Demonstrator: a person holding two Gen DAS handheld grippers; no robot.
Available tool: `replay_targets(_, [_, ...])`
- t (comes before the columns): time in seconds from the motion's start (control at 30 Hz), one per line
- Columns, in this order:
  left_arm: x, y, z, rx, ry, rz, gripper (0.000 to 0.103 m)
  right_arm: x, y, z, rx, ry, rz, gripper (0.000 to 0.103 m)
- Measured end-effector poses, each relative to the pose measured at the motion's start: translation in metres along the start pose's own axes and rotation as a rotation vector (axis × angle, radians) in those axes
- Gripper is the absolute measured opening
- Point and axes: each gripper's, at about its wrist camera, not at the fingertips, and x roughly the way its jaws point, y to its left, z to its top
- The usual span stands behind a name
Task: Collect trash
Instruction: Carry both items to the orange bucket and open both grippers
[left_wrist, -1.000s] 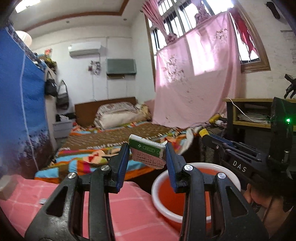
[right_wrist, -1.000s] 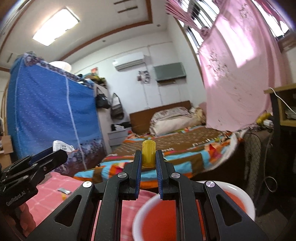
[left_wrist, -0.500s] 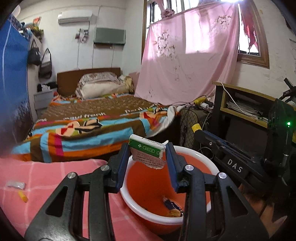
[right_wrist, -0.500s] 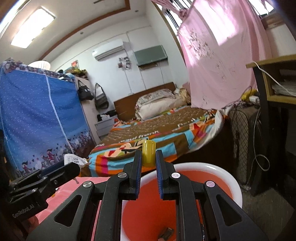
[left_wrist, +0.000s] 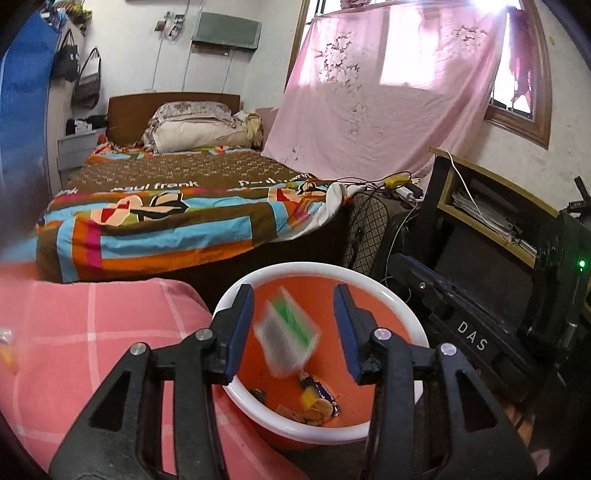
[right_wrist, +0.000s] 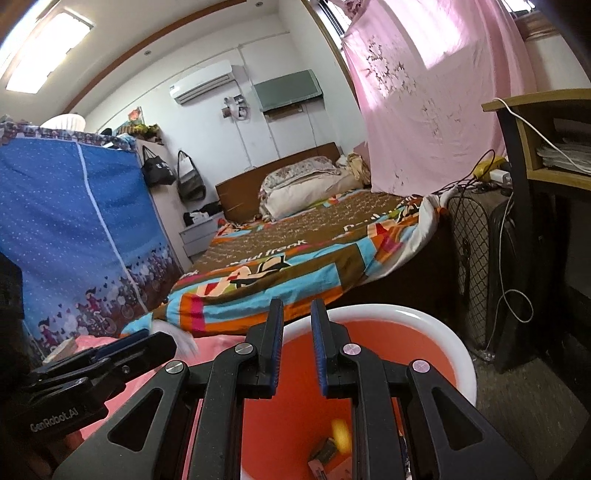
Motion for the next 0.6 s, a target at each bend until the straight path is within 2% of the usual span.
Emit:
replay_targets(0.3, [-0.003,0.004,0.000,-0.015,-0.013,0.018,0.059,0.003,0.000,-0.001,0.000,0.016,-0.015,0.014])
replay_targets(0.47, [-0.012,0.015,0.000,-0.041,-0.040,0.080,0.069,0.003,0.003,0.001,0.000,0.010,-0.015,0.015])
replay_targets(0.57, [-0.024,0.026,0.000,-0.061,-0.071,0.134,0.078,0.005,0.008,0.002,-0.002,0.006,-0.007,0.019])
replay_targets(0.6, [-0.027,0.029,0.000,-0.065,-0.080,0.148,0.081,0.005,0.011,0.002,-0.006,0.003,-0.005,0.025])
